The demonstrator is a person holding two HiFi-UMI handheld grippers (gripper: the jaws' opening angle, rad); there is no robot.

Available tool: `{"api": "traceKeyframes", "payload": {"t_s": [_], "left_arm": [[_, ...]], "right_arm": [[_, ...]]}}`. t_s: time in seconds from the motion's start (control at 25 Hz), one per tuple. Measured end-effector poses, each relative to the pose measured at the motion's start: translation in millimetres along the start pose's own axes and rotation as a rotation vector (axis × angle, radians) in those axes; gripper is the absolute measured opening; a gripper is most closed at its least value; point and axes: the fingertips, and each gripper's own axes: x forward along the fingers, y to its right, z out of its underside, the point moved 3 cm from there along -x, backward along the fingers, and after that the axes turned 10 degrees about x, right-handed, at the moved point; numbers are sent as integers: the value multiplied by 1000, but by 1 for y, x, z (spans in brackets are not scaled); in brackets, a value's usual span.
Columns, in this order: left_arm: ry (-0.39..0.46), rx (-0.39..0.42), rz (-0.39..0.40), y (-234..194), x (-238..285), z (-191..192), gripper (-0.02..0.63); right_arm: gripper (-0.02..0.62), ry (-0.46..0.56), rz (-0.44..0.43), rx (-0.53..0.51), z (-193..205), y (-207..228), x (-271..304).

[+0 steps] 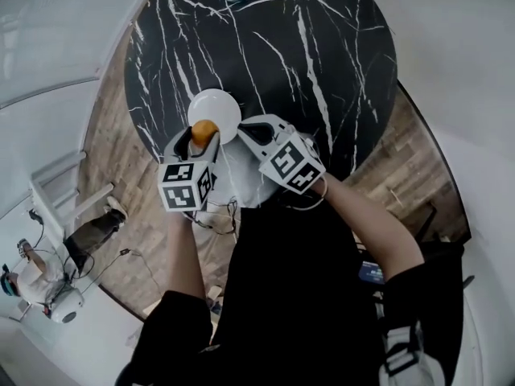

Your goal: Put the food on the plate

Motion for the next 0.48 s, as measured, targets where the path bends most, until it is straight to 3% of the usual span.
{"api": "traceKeyframes", "payload": {"t_s": [0.48], "left_arm": [[-131,158,-21,-3,43,-1,256]], "right_arm": [[-3,-21,64,22,14,23,-28]]}}
